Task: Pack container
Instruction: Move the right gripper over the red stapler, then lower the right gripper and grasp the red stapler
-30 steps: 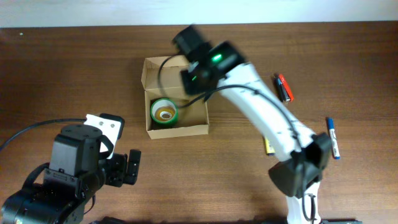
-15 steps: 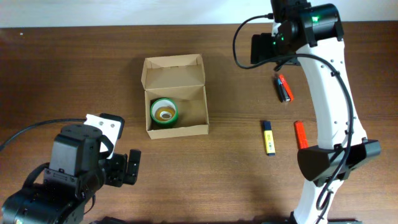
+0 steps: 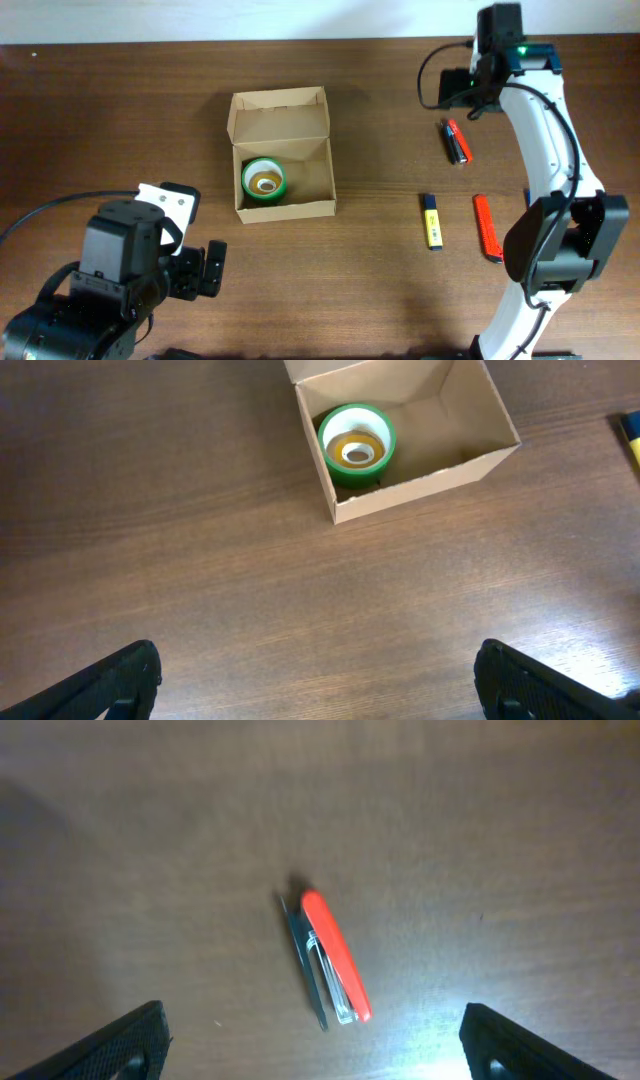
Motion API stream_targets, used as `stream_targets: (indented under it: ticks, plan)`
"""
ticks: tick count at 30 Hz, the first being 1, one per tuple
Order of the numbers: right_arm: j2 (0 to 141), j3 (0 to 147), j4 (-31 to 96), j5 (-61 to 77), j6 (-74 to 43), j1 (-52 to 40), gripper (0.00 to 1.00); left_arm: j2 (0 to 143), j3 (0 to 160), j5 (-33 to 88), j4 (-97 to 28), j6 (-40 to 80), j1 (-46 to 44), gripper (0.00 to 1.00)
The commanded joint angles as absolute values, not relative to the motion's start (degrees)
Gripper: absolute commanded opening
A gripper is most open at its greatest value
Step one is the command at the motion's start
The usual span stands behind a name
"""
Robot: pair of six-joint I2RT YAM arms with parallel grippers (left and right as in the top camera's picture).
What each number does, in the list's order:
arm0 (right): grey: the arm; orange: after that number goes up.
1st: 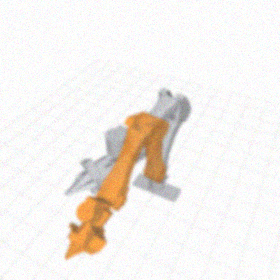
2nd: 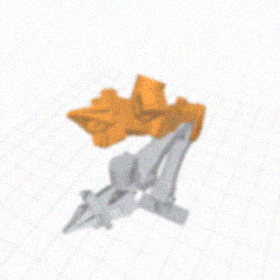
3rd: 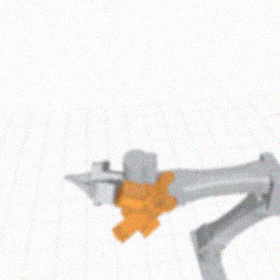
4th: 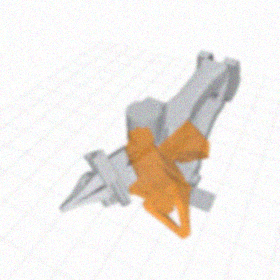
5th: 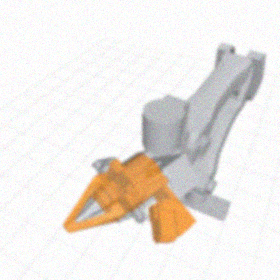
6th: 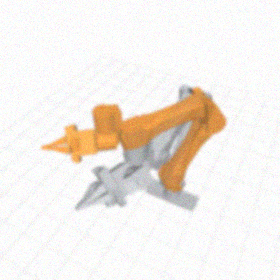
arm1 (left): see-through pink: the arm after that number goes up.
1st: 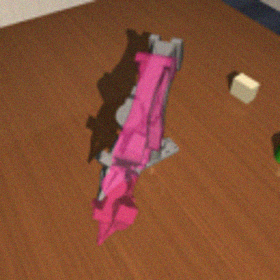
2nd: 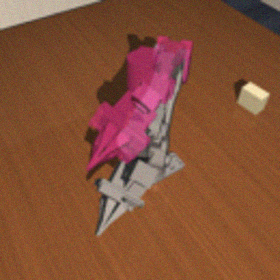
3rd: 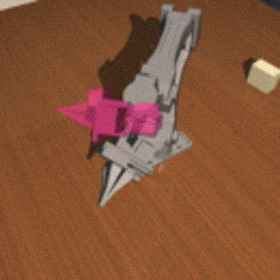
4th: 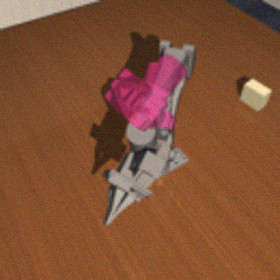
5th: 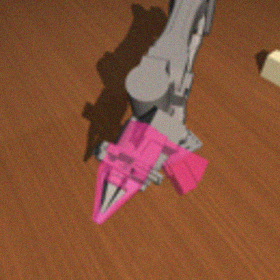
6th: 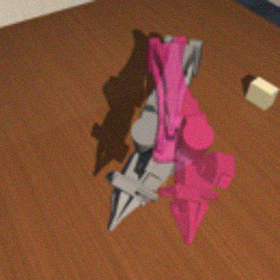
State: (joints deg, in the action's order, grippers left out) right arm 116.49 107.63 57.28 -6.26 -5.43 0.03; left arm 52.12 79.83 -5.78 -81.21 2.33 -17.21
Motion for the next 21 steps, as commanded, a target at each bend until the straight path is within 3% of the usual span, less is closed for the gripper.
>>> stream_targets:
  ticks: [1,8,21]
  plan:
    - [115.8,103.0,54.1,-6.9,-4.3,1.1,0.97,52.0,80.0,-5.2,-81.3,1.2,-17.1,1.0]
    - [119.9,96.9,49.4,-4.7,4.1,2.3,0.99,52.0,80.0,-5.2,-81.3,1.2,-17.1,1.0]
    - [126.5,96.9,50.3,0.0,5.9,4.2,1.0,52.1,80.0,-5.2,-81.3,1.2,-17.1,1.0]
